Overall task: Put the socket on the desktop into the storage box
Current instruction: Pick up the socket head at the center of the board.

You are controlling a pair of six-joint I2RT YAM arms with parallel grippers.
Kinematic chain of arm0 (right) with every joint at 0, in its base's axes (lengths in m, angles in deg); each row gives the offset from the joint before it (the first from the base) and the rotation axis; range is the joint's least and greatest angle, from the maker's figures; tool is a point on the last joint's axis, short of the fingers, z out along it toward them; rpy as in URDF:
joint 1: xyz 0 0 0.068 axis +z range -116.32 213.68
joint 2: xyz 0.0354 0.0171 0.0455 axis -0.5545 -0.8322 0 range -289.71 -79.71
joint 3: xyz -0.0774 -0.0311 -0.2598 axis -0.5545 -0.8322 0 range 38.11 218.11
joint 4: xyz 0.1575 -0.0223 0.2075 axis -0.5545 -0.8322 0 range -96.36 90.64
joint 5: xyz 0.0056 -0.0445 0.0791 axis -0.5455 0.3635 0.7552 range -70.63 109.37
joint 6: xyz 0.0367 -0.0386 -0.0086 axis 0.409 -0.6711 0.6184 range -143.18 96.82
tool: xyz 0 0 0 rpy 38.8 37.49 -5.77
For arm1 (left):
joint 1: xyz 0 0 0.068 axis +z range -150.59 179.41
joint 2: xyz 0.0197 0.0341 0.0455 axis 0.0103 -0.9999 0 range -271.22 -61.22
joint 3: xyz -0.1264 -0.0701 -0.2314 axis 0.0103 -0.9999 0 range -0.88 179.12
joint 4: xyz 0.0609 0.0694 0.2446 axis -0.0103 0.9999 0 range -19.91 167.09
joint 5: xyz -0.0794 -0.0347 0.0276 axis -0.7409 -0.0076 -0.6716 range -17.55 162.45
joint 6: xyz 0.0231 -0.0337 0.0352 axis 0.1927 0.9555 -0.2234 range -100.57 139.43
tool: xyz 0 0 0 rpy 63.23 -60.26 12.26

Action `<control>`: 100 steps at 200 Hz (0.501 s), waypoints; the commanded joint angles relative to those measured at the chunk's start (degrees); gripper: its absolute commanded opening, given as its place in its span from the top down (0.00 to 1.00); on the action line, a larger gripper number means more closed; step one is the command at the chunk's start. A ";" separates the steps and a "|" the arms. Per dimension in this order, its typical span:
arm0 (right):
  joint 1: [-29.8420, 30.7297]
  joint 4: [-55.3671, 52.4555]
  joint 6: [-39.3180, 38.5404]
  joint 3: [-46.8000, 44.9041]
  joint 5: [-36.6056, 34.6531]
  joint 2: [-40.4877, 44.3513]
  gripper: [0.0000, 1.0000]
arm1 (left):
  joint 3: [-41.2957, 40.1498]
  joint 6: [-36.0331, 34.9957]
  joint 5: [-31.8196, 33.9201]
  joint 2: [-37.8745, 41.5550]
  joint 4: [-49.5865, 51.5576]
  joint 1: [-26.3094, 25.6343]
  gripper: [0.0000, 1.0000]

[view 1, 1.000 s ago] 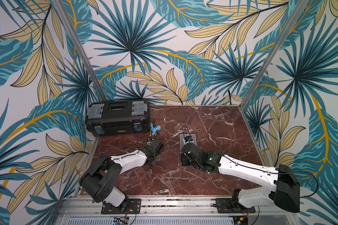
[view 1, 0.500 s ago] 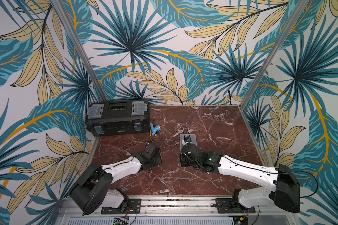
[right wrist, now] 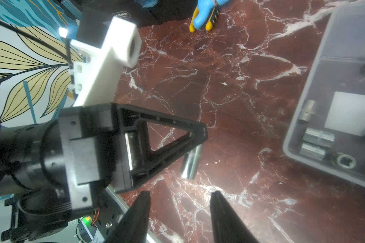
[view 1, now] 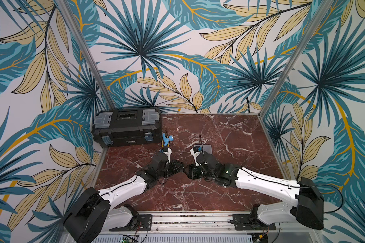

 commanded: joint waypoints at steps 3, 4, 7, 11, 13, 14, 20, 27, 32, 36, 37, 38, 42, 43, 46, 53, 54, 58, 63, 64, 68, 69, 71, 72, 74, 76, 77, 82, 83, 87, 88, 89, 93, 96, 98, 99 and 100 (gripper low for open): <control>0.29 1.00 -0.39 1.78 0.55 -3.50 0.50 | -1.51 2.69 -3.16 0.86 -5.82 0.02 1.00; 0.29 0.98 -0.32 1.86 0.29 -3.60 0.50 | -1.51 2.74 -3.14 0.88 -5.77 0.02 1.00; 0.33 -0.58 -0.22 2.10 -0.36 -3.95 0.50 | -1.51 2.71 -3.12 1.03 -5.78 0.02 1.00; 0.29 -1.96 -0.04 2.37 -1.53 -4.39 0.51 | -1.51 2.74 -3.16 1.27 -5.81 0.02 1.00; 0.35 -2.41 0.06 2.48 -2.39 -4.62 0.51 | -1.51 2.77 -3.24 1.36 -5.81 0.02 1.00; 0.32 -2.71 0.08 2.60 -2.77 -4.82 0.51 | -1.51 2.73 -3.18 1.43 -5.81 0.02 1.00; 0.26 -4.77 0.31 3.03 -4.98 -5.22 0.52 | -1.60 2.50 -3.03 1.76 -5.67 0.02 1.00; 0.30 -6.00 0.25 3.24 -6.84 -5.46 0.53 | -1.57 2.11 -2.54 2.15 -4.81 0.02 1.00; 0.30 -6.09 -0.03 3.04 -7.33 -5.33 0.53 | -1.51 1.75 -2.19 2.47 -3.97 0.02 1.00; 0.31 -5.89 -0.15 2.86 -7.34 -5.17 0.53 | -1.58 1.49 -1.80 2.67 -3.47 0.02 1.00; 0.30 -5.90 -0.16 2.83 -7.30 -5.14 0.53 | -1.59 1.48 -1.76 2.75 -3.41 0.02 1.00; 0.29 -5.81 -0.21 2.82 -7.24 -5.12 0.53 | -1.59 1.47 -1.69 2.79 -3.25 0.02 1.00; 0.29 -5.62 -0.25 2.72 -6.89 -4.96 0.53 | -1.60 1.37 -1.55 2.90 -2.89 0.10 1.00; 0.29 -5.54 -0.25 2.72 -6.82 -4.95 0.53 | -1.64 1.28 -1.41 2.95 -2.81 0.11 1.00; 0.27 -5.41 -0.29 2.72 -6.46 -4.78 0.53 | -1.68 1.31 -1.41 3.04 -2.68 0.15 1.00; 0.37 -4.86 -0.57 2.88 -5.10 -4.67 0.53 | -1.85 1.50 -1.55 3.09 -2.73 0.27 1.00; 0.33 -4.76 -0.63 2.93 -4.87 -4.67 0.53 | -1.90 1.48 -1.59 3.09 -2.78 0.28 1.00; 0.32 -4.33 -0.83 3.02 -3.91 -4.67 0.53 | -2.01 1.65 -1.67 3.07 -2.94 0.33 1.00; 0.33 -3.80 -1.20 3.15 -2.67 -4.78 0.54 | -2.20 2.03 -1.77 3.09 -3.33 0.37 1.00; 0.35 -3.66 -1.30 3.15 -2.46 -4.77 0.54 | -2.25 2.06 -1.74 3.09 -3.43 0.37 1.00; 0.38 -3.27 -1.57 3.26 -1.68 -4.94 0.55 | -2.44 2.33 -1.91 3.09 -3.87 0.36 1.00; 0.42 -3.22 -1.57 3.30 -1.49 -4.98 0.55 | -2.50 2.43 -1.94 3.09 -3.92 0.32 1.00; 0.47 -3.08 -1.64 3.32 -1.23 -5.01 0.55 | -2.60 2.58 -1.96 3.09 -4.20 0.36 1.00; 0.47 -3.00 -1.74 3.33 -1.18 -5.02 0.55 | -2.63 2.64 -2.01 3.09 -4.26 0.37 1.00; 0.46 -2.89 -1.81 3.38 -1.00 -5.11 0.55 | -2.71 2.79 -2.00 3.05 -4.59 0.37 1.00; 0.53 -2.73 -1.85 3.41 -0.96 -5.13 0.55 | -2.78 2.83 -2.16 3.01 -4.83 0.37 1.00; 0.54 -2.69 -1.89 3.41 -0.91 -5.12 0.55 | -2.80 2.94 -2.20 3.01 -4.93 0.37 1.00; 0.56 -2.49 -2.00 3.41 -0.86 -5.28 0.55 | -2.83 3.13 -2.44 2.92 -5.36 0.37 1.00; 0.56 -2.44 -2.01 3.42 -0.81 -5.33 0.55 | -2.83 3.13 -2.56 2.92 -5.46 0.37 1.00; 0.63 -2.15 -1.90 3.42 -0.77 -5.41 0.56 | -2.83 3.29 -2.78 2.84 -5.67 0.37 1.00; 0.64 -2.14 -1.87 3.42 -0.77 -5.44 0.56 | -2.83 3.26 -2.86 2.79 -5.70 0.33 1.00; 0.64 -2.13 -1.90 3.42 -0.77 -5.45 0.56 | -2.83 3.28 -2.85 2.81 -5.76 0.35 1.00; 0.65 -2.02 -1.88 3.46 -0.82 -5.70 0.56 | -2.83 3.37 -3.08 2.83 -5.89 0.33 1.00; 0.71 -2.11 -1.84 3.57 -0.92 -5.83 0.57 | -2.83 3.46 -3.25 2.82 -5.97 0.44 1.00; 0.72 -2.12 -1.77 3.63 -0.94 -5.93 0.57 | -2.83 3.55 -3.33 2.82 -6.03 0.46 1.00; 0.64 -2.08 -1.76 3.66 -0.94 -6.00 0.57 | -2.87 3.60 -3.40 2.83 -6.05 0.46 1.00; 0.64 -2.10 -1.76 3.67 -0.94 -6.08 0.57 | -2.90 3.63 -3.43 2.83 -6.07 0.46 1.00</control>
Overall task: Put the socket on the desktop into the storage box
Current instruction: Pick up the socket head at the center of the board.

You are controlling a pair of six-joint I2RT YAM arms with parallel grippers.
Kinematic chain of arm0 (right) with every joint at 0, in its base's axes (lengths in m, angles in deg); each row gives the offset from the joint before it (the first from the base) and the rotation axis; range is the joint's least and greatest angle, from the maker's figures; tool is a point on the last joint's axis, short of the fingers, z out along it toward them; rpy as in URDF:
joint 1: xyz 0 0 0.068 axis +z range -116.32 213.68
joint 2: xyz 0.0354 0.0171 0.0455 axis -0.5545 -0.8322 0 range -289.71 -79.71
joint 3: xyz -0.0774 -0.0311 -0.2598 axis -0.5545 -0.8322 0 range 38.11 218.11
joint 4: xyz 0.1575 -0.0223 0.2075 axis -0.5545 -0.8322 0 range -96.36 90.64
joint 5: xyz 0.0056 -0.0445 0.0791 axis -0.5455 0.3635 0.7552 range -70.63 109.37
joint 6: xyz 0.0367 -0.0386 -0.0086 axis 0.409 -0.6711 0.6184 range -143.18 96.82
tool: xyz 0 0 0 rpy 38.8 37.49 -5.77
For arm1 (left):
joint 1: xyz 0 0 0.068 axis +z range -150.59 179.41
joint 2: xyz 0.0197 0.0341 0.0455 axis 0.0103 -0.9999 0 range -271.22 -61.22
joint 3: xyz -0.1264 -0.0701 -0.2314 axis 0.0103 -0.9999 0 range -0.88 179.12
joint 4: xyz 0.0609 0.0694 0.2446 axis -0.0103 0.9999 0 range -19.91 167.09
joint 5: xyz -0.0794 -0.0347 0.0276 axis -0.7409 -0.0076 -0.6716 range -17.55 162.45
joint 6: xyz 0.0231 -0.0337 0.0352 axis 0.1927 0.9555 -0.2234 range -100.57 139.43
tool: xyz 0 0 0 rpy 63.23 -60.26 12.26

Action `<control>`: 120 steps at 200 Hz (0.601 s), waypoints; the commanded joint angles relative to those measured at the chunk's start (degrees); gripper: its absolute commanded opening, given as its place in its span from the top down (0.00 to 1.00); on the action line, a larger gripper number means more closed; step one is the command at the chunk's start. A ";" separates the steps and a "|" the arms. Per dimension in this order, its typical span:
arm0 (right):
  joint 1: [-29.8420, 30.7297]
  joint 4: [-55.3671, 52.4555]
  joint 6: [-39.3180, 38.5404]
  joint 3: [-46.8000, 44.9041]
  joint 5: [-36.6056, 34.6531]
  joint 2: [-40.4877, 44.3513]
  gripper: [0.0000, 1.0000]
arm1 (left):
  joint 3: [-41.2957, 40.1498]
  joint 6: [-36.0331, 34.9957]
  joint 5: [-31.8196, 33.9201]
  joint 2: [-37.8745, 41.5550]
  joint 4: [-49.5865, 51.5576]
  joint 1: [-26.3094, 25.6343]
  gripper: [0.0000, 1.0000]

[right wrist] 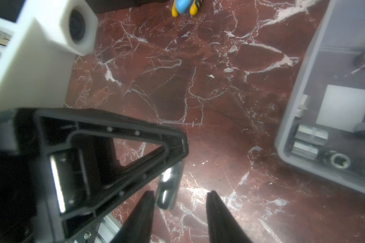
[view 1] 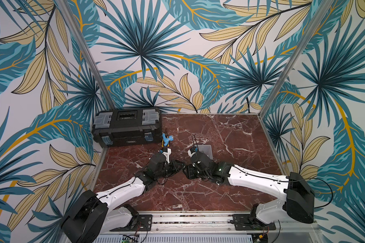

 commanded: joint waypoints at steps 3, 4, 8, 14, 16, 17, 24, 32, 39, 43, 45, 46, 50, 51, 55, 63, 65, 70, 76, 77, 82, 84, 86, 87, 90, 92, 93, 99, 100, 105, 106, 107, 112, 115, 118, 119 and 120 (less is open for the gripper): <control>0.43 1.11 -0.89 1.38 1.20 -1.43 0.58 | -1.34 1.08 -1.78 1.00 -3.76 0.22 1.00; 0.46 1.16 -0.89 1.41 1.20 -1.48 0.58 | -1.37 1.14 -1.86 1.01 -3.83 0.22 1.00; 0.34 1.11 -0.90 1.58 1.20 -1.67 0.59 | -1.45 1.26 -1.97 1.07 -4.01 0.22 1.00; 0.34 1.19 -0.81 1.69 1.20 -1.97 0.59 | -1.61 1.43 -2.12 1.16 -4.43 0.22 1.00; 0.32 1.22 -0.85 1.74 1.20 -2.08 0.59 | -1.64 1.45 -2.22 1.23 -4.53 0.22 1.00; 0.31 1.25 -0.88 1.76 1.15 -2.11 0.59 | -1.65 1.45 -2.21 1.25 -4.52 0.22 1.00; 0.31 1.46 -0.89 1.94 0.96 -2.38 0.59 | -1.74 1.47 -2.48 1.35 -4.84 0.22 1.00; 0.31 1.70 -0.79 2.11 0.61 -2.73 0.60 | -1.74 1.54 -2.85 1.45 -4.84 0.29 1.00; 0.31 1.73 -0.73 2.29 0.27 -3.07 0.61 | -1.74 1.61 -3.17 1.53 -4.84 0.38 1.00; 0.32 1.75 -0.64 2.46 0.16 -3.15 0.62 | -1.74 1.63 -3.25 1.52 -4.86 0.44 1.00; 0.31 1.73 -0.59 2.55 0.10 -3.23 0.62 | -1.81 1.59 -3.47 1.47 -4.86 0.47 1.00; 0.31 1.73 -0.61 2.56 0.12 -3.26 0.63 | -1.82 1.59 -3.45 1.59 -4.86 0.48 1.00; 0.31 1.73 -0.62 2.72 0.05 -3.40 0.64 | -1.83 1.67 -3.56 1.67 -4.84 0.48 1.00; 0.31 1.73 -0.63 2.74 0.05 -3.39 0.64 | -1.87 1.69 -3.54 1.69 -4.89 0.48 1.00; 0.31 1.73 -0.63 2.83 -0.02 -3.42 0.65 | -1.91 1.70 -3.60 1.79 -4.95 0.55 1.00; 0.29 1.73 -0.81 2.99 -0.49 -3.47 0.68 | -2.07 1.72 -3.59 2.04 -4.92 0.57 1.00; 0.24 1.68 -0.81 3.01 -0.59 -3.47 0.69 | -2.09 1.65 -3.60 2.13 -4.94 0.57 1.00; 0.23 1.66 -0.80 3.02 -0.92 -3.46 0.71 | -2.24 1.56 -3.63 2.28 -4.89 0.57 1.00; 0.23 1.56 -0.82 3.08 -1.28 -3.46 0.74 | -2.27 1.20 -3.61 2.40 -4.74 0.57 1.00; 0.22 1.56 -0.82 3.09 -1.32 -3.46 0.75 | -2.27 1.20 -3.52 2.41 -4.67 0.57 1.00; 0.17 1.36 -0.81 3.06 -1.63 -3.39 0.77 | -2.27 0.86 -3.52 2.49 -4.24 0.57 1.00; 0.14 1.37 -0.74 3.09 -1.75 -3.42 0.78 | -2.20 0.76 -3.52 2.50 -4.07 0.57 1.00; 0.16 1.33 -0.73 3.10 -1.78 -3.39 0.79 | -2.19 0.69 -3.52 2.55 -3.78 0.57 1.00; 0.15 1.35 -0.72 3.10 -1.79 -3.34 0.80 | -2.18 0.63 -3.48 2.57 -3.71 0.57 1.00; 0.15 1.31 -0.70 3.10 -1.87 -3.29 0.81 | -2.18 0.58 -3.51 2.59 -3.44 0.57 1.00; 0.18 1.29 -0.72 3.10 -1.88 -3.29 0.82 | -2.18 0.47 -3.50 2.62 -3.39 0.64 1.00; 0.16 1.25 -0.72 3.15 -1.92 -3.29 0.83 | -2.18 0.48 -3.51 2.65 -3.33 0.65 1.00; 0.12 1.05 -0.72 3.15 -2.11 -3.22 0.86 | -2.25 0.25 -3.53 2.68 -3.15 0.59 1.00; 0.13 1.04 -0.76 3.17 -2.13 -3.25 0.87 | -2.26 0.24 -3.57 2.73 -3.13 0.63 1.00; 0.08 0.71 -0.85 3.28 -2.43 -3.20 0.90 | -2.27 0.01 -3.63 2.76 -3.02 0.66 1.00; 0.06 0.69 -0.87 3.28 -2.46 -3.20 0.90 | -2.27 -0.01 -3.62 2.76 -2.97 0.66 1.00; 0.05 0.64 -0.89 3.28 -2.57 -3.20 0.91 | -2.31 -0.03 -3.57 2.77 -2.95 0.62 1.00; 0.06 0.31 -0.95 3.36 -3.14 -3.20 0.93 | -2.42 -0.28 -3.53 2.77 -2.93 0.66 1.00; 0.08 0.05 -1.06 3.37 -3.51 -3.12 0.94 | -2.48 -0.48 -3.48 2.79 -2.93 0.66 1.00; -0.03 -0.34 -1.05 3.37 -3.95 -3.11 0.96 | -2.53 -0.54 -3.47 2.85 -2.85 0.66 1.00; -0.03 -0.45 -1.06 3.41 -4.14 -3.11 0.96 | -2.53 -0.64 -3.45 2.81 -2.80 0.70 1.00; -0.04 -0.55 -1.02 3.39 -4.24 -3.11 0.96 | -2.53 -0.69 -3.40 2.83 -2.78 0.73 1.00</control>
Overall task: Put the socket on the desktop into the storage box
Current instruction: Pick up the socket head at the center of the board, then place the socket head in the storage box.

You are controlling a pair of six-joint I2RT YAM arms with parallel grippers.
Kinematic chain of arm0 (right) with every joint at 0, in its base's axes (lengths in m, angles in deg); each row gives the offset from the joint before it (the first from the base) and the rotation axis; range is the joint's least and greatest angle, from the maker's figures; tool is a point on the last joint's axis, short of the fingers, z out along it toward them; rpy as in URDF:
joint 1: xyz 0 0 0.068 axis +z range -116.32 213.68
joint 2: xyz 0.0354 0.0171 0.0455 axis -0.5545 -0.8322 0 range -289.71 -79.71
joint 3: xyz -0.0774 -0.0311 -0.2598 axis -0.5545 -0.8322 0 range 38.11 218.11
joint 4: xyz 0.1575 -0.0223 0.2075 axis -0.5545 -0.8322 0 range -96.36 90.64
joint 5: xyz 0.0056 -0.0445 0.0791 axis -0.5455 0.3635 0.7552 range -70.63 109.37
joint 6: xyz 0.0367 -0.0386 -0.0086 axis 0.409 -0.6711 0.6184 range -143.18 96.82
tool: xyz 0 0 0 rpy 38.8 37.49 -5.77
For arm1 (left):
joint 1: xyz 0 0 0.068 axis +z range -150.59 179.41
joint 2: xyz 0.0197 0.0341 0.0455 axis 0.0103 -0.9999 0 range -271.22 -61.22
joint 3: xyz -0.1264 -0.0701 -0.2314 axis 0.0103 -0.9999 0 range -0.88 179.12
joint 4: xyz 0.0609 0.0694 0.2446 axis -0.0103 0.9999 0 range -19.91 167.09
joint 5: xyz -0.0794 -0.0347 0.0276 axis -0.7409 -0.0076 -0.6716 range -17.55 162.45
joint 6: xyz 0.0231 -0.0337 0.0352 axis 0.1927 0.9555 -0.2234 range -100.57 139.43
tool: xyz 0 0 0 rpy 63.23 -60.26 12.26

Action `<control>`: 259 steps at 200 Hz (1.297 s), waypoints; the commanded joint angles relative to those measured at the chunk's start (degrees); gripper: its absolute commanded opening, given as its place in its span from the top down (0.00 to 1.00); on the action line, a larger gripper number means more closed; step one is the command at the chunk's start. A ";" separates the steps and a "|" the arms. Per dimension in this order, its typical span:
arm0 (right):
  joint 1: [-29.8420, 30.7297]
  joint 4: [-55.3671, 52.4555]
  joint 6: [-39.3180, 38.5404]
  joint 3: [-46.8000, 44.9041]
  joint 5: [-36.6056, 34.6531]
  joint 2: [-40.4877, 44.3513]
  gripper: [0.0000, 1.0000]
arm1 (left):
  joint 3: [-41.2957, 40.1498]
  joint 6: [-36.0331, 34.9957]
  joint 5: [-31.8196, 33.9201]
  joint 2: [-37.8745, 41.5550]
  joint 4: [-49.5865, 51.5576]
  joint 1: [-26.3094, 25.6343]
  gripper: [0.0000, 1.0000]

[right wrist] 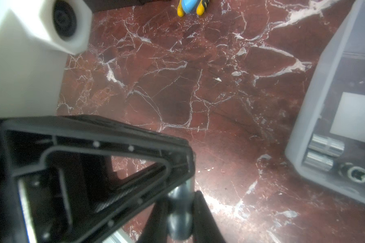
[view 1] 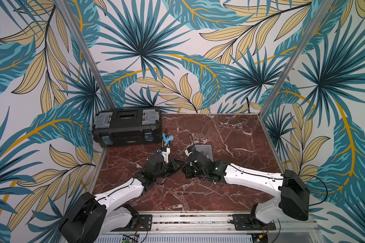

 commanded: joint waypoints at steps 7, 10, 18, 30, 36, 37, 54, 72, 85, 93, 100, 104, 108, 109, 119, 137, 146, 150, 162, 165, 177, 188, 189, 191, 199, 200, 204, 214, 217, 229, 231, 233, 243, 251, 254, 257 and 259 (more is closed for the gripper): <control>-0.22 -1.96 -0.93 1.16 -4.74 0.04 0.99 | -1.50 -2.36 -1.64 1.31 0.33 0.01 1.00; -0.28 -2.44 -0.96 1.25 -5.23 0.12 1.00 | -1.41 -2.61 -1.47 1.41 0.84 0.08 1.00; -0.33 -3.75 -1.25 1.43 -6.46 0.53 1.00 | -0.98 -3.69 -1.10 1.76 2.45 0.24 0.90; -0.32 -5.91 -2.04 1.76 -8.28 1.53 1.00 | 0.00 -5.78 0.43 2.77 6.18 0.34 0.73; -0.34 -7.04 -2.57 1.87 -9.29 2.22 1.00 | 0.66 -6.97 1.59 3.49 8.84 0.36 0.64; -0.38 -7.20 -2.64 1.88 -9.43 2.34 1.00 | 0.82 -7.22 1.87 3.61 9.32 0.36 0.63; -0.45 -9.93 -3.78 1.64 -12.54 4.90 1.00 | 3.35 -11.26 5.78 5.51 17.32 0.33 0.47; -1.27 -12.53 -4.24 1.40 -14.74 7.27 1.00 | 5.93 -15.41 9.93 7.72 24.94 0.38 0.40; -2.65 -14.60 -4.33 1.47 -15.44 8.42 1.00 | 6.60 -17.09 12.29 9.52 27.83 0.44 0.37; -3.86 -15.71 -4.35 1.45 -15.39 8.98 1.00 | 6.69 -17.87 13.69 10.58 29.18 0.44 0.36; -5.06 -16.50 -4.25 1.37 -15.06 9.50 1.00 | 6.88 -18.62 14.73 11.32 30.40 0.40 0.35; -5.71 -16.98 -4.15 1.36 -14.88 9.75 1.00 | 7.07 -18.91 15.38 11.70 31.12 0.40 0.34; -6.41 -17.30 -3.99 1.24 -14.56 10.09 1.00 | 7.17 -19.42 16.00 12.02 32.11 0.44 0.34; -6.58 -17.39 -4.02 1.25 -14.48 10.10 1.00 | 7.19 -19.50 16.14 12.09 32.29 0.44 0.34; -8.27 -18.11 -3.93 1.18 -13.53 10.73 1.00 | 7.63 -20.54 17.43 12.89 33.52 0.39 0.34; -10.32 -18.79 -4.13 1.09 -12.39 11.16 1.00 | 7.66 -22.08 19.06 13.97 36.29 0.42 0.33; -13.38 -18.94 -4.21 1.18 -11.22 10.86 1.00 | 7.57 -22.71 19.36 14.32 36.51 0.42 0.32; -14.13 -18.97 -4.22 1.25 -10.63 10.61 1.00 | 7.57 -22.92 19.51 14.50 36.52 0.44 0.32; -15.90 -19.08 -4.21 1.77 -9.08 9.43 1.00 | 7.74 -23.43 19.99 14.92 36.85 0.43 0.31; -16.25 -19.06 -4.14 1.99 -8.75 9.06 1.00 | 7.79 -23.50 19.97 14.97 36.95 0.43 0.30; -17.00 -19.06 -4.48 2.81 -8.37 7.55 1.00 | 8.30 -23.91 20.59 15.54 37.39 0.44 0.29; -17.35 -19.09 -4.74 3.64 -8.68 5.91 1.00 | 8.66 -24.45 21.33 16.25 37.89 0.44 0.29; -17.32 -19.07 -4.78 3.69 -8.69 5.76 1.00 | 8.69 -24.48 21.40 16.27 37.95 0.44 0.29; -17.43 -19.06 -4.75 3.79 -8.78 5.41 1.00 | 8.75 -24.63 21.61 16.40 38.00 0.44 0.29; -17.76 -18.99 -4.64 4.33 -8.83 4.13 1.00 | 9.01 -25.06 22.42 17.08 38.69 0.38 0.28; -17.83 -19.02 -4.60 4.38 -8.81 3.99 1.00 | 9.08 -25.09 22.52 17.12 38.75 0.37 0.28; -18.01 -18.97 -4.53 4.63 -8.62 3.32 1.00 | 9.27 -25.35 22.95 17.41 39.09 0.44 0.28; -18.39 -18.97 -4.47 5.32 -8.35 1.69 1.00 | 9.57 -25.74 24.23 18.10 39.92 0.44 0.27; -18.46 -18.94 -4.52 5.51 -8.26 1.32 1.00 | 9.63 -25.74 24.69 18.40 40.14 0.44 0.27; -18.66 -18.67 -4.68 6.33 -8.18 -0.05 1.00 | 9.59 -25.83 26.24 19.16 40.13 0.43 0.26; -18.64 -18.59 -4.82 6.40 -8.21 -0.33 1.00 | 9.55 -25.89 26.47 19.38 40.08 0.44 0.26; -18.62 -18.54 -4.91 6.53 -8.24 -0.42 1.00 | 9.47 -25.91 26.66 19.48 40.12 0.44 0.26; -18.85 -18.23 -5.24 7.04 -8.27 -1.27 1.00 | 9.40 -26.00 26.75 20.15 39.89 0.43 0.26; -18.97 -18.01 -5.34 7.39 -7.92 -1.87 0.99 | 9.49 -26.08 29.16 20.59 40.01 0.39 0.26; -18.99 -17.85 -5.39 7.50 -7.62 -2.05 0.98 | 9.50 -26.16 29.51 20.76 40.23 0.43 0.26; -18.96 -17.76 -5.45 7.64 -7.44 -2.23 0.96 | 9.57 -26.20 29.74 20.93 40.30 0.44 0.26; -18.96 -17.68 -5.51 7.67 -7.13 -2.37 0.95 | 9.59 -26.18 29.98 21.05 40.37 0.40 0.26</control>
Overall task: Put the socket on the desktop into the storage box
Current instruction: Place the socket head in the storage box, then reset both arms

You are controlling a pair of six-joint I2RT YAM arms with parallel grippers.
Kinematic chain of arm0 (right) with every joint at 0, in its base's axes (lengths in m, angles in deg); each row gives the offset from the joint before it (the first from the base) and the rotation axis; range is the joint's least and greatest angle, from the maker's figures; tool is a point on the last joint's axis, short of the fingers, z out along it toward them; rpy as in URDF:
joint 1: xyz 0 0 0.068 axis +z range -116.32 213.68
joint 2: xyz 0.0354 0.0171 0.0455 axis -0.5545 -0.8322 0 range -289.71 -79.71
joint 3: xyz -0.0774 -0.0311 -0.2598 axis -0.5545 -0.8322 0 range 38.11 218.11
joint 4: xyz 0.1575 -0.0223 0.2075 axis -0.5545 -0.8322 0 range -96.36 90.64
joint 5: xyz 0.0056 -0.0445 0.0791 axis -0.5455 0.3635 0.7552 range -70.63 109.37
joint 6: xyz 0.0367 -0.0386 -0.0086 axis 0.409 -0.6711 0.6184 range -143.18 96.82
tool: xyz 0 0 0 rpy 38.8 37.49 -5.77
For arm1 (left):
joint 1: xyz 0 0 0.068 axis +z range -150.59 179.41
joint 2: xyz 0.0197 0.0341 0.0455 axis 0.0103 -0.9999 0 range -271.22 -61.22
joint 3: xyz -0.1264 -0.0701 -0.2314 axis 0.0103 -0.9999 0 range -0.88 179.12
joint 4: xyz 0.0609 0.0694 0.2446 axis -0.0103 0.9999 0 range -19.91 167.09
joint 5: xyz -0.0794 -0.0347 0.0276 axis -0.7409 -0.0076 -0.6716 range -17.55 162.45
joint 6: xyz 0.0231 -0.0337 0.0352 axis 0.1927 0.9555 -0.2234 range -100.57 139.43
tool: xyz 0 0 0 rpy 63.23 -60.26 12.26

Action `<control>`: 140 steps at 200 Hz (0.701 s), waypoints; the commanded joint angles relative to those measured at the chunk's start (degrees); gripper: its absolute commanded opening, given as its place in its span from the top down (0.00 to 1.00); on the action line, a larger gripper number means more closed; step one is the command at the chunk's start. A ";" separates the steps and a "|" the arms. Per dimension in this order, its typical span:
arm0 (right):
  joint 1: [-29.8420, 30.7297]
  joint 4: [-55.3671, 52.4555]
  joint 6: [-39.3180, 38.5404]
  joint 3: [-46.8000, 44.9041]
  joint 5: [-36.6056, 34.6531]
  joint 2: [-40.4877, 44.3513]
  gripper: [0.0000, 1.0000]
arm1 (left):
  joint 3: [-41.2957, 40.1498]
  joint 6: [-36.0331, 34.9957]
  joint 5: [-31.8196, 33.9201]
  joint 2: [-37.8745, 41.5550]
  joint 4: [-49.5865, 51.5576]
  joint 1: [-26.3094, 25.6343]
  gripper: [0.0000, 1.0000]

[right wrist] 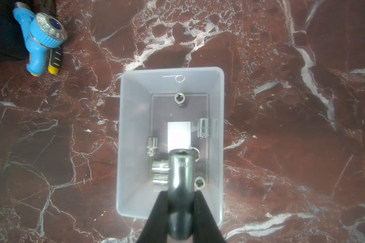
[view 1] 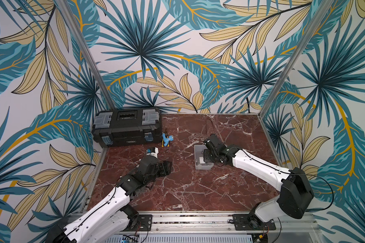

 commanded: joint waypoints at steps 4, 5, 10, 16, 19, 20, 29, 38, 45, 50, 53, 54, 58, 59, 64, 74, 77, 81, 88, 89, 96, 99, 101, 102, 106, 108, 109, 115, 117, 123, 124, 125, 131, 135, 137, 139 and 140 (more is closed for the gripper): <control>-0.38 0.38 -1.45 2.04 1.99 -1.43 0.90 | 2.53 -1.48 5.36 1.82 1.88 0.27 0.26; -0.38 0.46 -1.47 2.13 2.14 -1.47 0.88 | 2.53 -1.48 5.44 1.89 1.87 0.27 0.26; -0.30 0.68 -1.83 2.22 3.31 -1.67 0.80 | 2.61 -1.48 6.14 2.23 2.07 0.26 0.25; -0.31 1.26 -2.09 2.24 4.09 -1.68 0.69 | 2.62 -1.48 6.97 2.53 2.12 0.27 0.24; -0.31 1.40 -2.26 2.23 4.23 -1.69 0.63 | 2.62 -1.46 7.38 2.77 2.13 0.27 0.22; -0.30 1.40 -2.27 2.23 4.23 -1.73 0.62 | 2.62 -1.51 7.51 2.80 2.17 0.27 0.22; -0.31 1.38 -2.37 2.18 3.49 -1.39 0.46 | 2.46 -2.31 7.60 3.22 0.88 0.27 0.19; -0.38 1.40 -2.70 2.12 2.77 -0.57 0.36 | 2.79 -3.88 7.53 3.35 0.01 0.27 0.17; -0.29 1.33 -2.85 2.04 2.44 0.33 0.29 | 3.53 -4.88 8.47 3.34 0.32 0.22 0.16; -0.36 1.30 -3.08 1.95 2.24 1.22 0.22 | 4.30 -5.51 9.38 3.26 0.94 0.20 0.16; -0.31 1.32 -3.10 1.89 2.14 1.74 0.19 | 4.82 -5.79 10.08 3.24 1.42 0.26 0.12; -0.30 1.33 -3.17 1.84 2.13 1.96 0.18 | 4.99 -5.87 10.31 3.26 1.60 0.22 0.11; -0.37 1.30 -3.37 1.71 1.81 2.84 0.15 | 5.70 -6.22 11.14 3.19 2.25 0.27 0.07; -0.38 1.27 -3.40 1.66 1.75 3.04 0.14 | 5.87 -6.31 11.45 3.24 2.36 0.27 0.07; -0.30 1.24 -3.55 1.42 1.19 4.32 0.11 | 6.71 -6.94 12.48 3.29 2.90 0.27 0.02; -0.33 1.24 -3.77 0.70 -0.37 7.24 0.09 | 8.16 -8.24 15.02 3.44 3.84 0.27 0.00; -0.35 1.24 -3.78 0.44 -0.92 8.20 0.09 | 8.58 -8.47 16.07 3.53 4.08 0.27 0.00; -0.31 1.24 -3.78 0.05 -1.75 9.44 0.09 | 9.14 -8.74 17.28 3.62 4.55 0.27 0.00; -0.32 1.30 -3.53 -0.88 -3.08 11.95 0.09 | 9.99 -9.52 19.29 3.93 4.46 0.26 0.00; -0.35 1.36 -3.52 -1.04 -3.25 12.47 0.09 | 10.09 -9.63 19.57 3.96 4.34 0.27 0.00; -0.31 1.92 -3.44 -2.27 -4.69 15.20 0.09 | 10.43 -11.21 21.06 4.07 2.86 0.26 0.00; -0.29 2.25 -3.39 -2.86 -5.43 16.56 0.09 | 10.44 -11.90 21.82 4.11 2.08 0.26 0.00; -0.32 2.48 -3.31 -3.31 -5.86 17.58 0.09 | 10.44 -12.33 22.36 4.08 1.58 0.27 0.00; -0.30 2.61 -3.28 -3.53 -6.18 18.01 0.09 | 10.40 -12.53 22.51 4.07 1.46 0.27 0.00; -0.37 3.20 -3.05 -4.59 -7.13 19.88 0.09 | 10.29 -12.94 24.19 4.07 0.35 0.25 0.00; -0.38 3.60 -3.03 -5.13 -7.80 20.74 0.09 | 10.19 -13.02 25.24 4.02 -0.28 0.26 0.00; -0.34 3.78 -3.01 -5.41 -8.03 21.30 0.09 | 10.14 -13.05 25.71 4.00 -0.62 0.27 0.00; -0.37 4.89 -2.91 -7.05 -9.96 24.01 0.09 | 9.27 -13.49 29.26 3.94 -2.92 0.27 0.00; -0.38 5.27 -2.95 -7.63 -10.53 24.93 0.08 | 8.99 -13.73 30.49 3.95 -3.89 0.29 0.00; -0.34 6.44 -3.18 -9.30 -12.32 27.36 0.08 | 7.67 -14.74 33.97 3.75 -8.42 0.31 0.00; -0.36 6.70 -3.30 -9.65 -12.53 27.69 0.07 | 7.34 -14.92 34.51 3.73 -9.00 0.29 0.00; -0.33 7.00 -3.54 -9.95 -12.76 28.16 0.07 | 7.05 -15.01 35.00 3.73 -9.59 0.32 0.00; -0.37 8.32 -4.52 -11.47 -14.12 30.20 0.05 | 5.08 -16.49 37.64 3.43 -13.81 0.33 0.00; -0.35 8.60 -5.16 -12.08 -14.78 31.30 0.04 | 3.53 -18.71 39.94 3.22 -18.03 0.30 0.00; -0.37 8.62 -5.55 -12.23 -15.18 31.83 0.02 | 2.54 -20.09 40.76 3.15 -20.41 0.34 0.00; -0.38 8.58 -5.96 -12.51 -15.68 32.31 0.01 | 1.77 -21.62 41.65 3.03 -22.85 0.40 0.00; -0.38 8.55 -6.14 -12.61 -15.88 32.50 0.01 | 1.27 -22.41 42.04 2.98 -24.12 0.42 0.00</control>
